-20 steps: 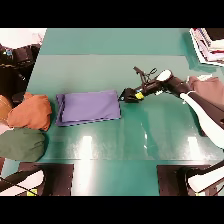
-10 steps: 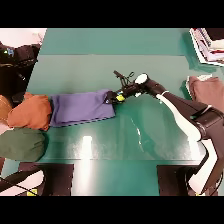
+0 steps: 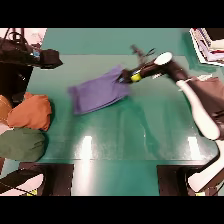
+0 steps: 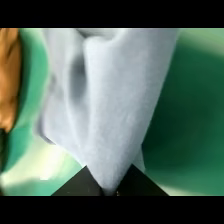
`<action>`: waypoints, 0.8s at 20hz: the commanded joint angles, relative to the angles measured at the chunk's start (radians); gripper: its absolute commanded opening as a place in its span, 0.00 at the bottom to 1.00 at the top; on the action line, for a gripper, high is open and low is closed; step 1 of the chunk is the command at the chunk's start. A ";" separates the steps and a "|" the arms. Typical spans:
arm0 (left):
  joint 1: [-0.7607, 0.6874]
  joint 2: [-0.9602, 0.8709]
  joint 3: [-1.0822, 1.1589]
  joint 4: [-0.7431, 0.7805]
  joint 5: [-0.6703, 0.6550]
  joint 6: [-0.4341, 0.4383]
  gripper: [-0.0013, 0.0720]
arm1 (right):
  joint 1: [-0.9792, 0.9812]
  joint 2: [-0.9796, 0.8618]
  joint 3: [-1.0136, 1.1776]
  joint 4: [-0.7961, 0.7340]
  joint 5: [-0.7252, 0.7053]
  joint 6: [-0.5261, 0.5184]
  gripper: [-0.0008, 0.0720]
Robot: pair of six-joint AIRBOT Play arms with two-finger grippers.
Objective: Fold the shirts.
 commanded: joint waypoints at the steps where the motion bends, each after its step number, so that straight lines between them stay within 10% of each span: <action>1: -0.063 -0.001 0.000 0.000 0.002 0.002 0.05 | -0.220 0.136 0.005 -0.167 0.040 0.079 0.04; 16: -0.080 -0.001 0.000 -0.003 0.005 -0.021 0.05 | -0.878 0.318 0.005 -0.233 -0.035 0.108 0.04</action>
